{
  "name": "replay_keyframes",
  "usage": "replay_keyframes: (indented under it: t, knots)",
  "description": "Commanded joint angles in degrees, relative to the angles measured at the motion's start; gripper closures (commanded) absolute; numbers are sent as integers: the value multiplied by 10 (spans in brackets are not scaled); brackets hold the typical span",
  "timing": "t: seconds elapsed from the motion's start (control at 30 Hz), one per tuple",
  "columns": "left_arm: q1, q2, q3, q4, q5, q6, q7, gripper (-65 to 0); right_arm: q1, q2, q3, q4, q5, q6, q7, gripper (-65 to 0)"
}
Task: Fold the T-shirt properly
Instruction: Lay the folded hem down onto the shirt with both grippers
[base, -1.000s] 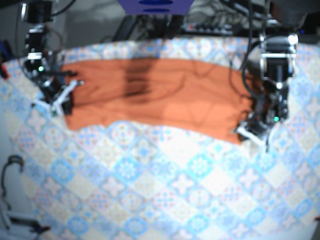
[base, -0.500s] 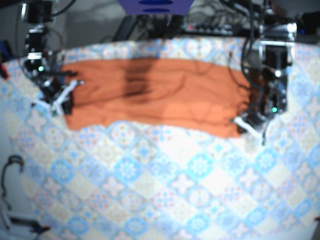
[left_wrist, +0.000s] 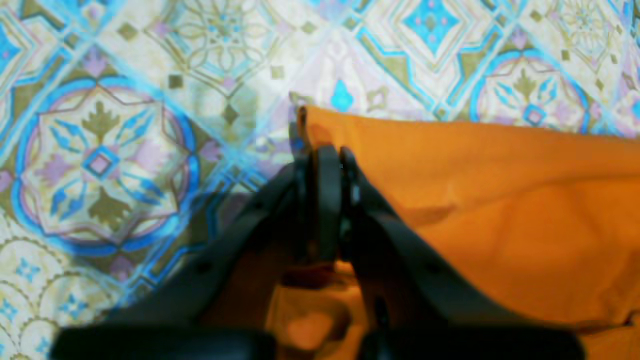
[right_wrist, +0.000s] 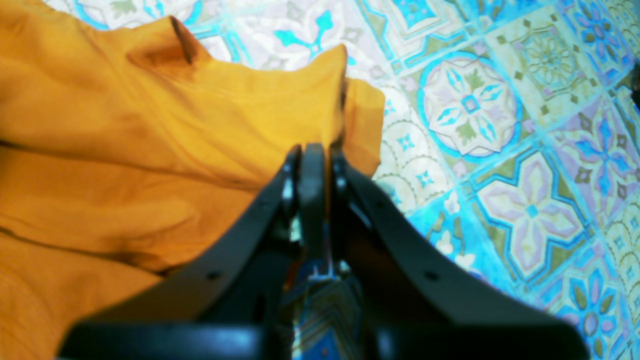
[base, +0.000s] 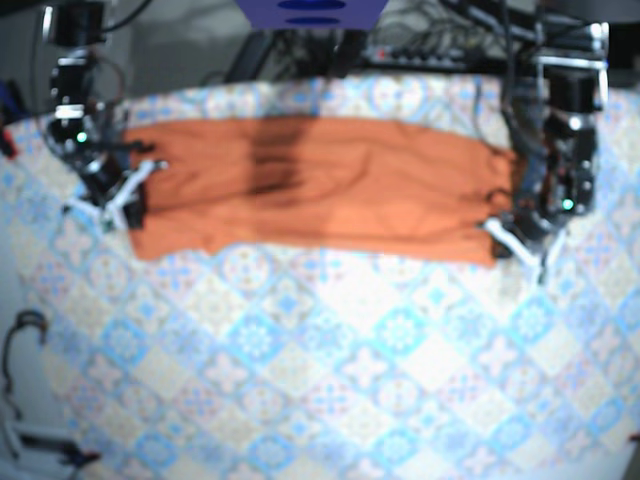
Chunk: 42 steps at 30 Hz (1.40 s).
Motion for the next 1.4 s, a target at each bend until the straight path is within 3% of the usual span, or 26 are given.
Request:
replay_keyframes:
  t: [0.0, 0.77, 1.07, 1.37]
  knots:
    - [-5, -7, -3, 16, -6, -4, -10, 0, -2, 8, 3, 12, 5, -3, 15, 0]
    - [54, -32, -3, 104, -6, -5, -4, 0, -41, 7, 8, 56, 7, -4, 15, 0]
    - [64, -59, -19, 104, -7, -5, -6, 0, -42, 7, 34, 53, 7, -4, 15, 0]
    - [85, -82, -35, 104, -54, -5, -7, 0, -54, 8, 47, 54, 7, -3, 15, 0]
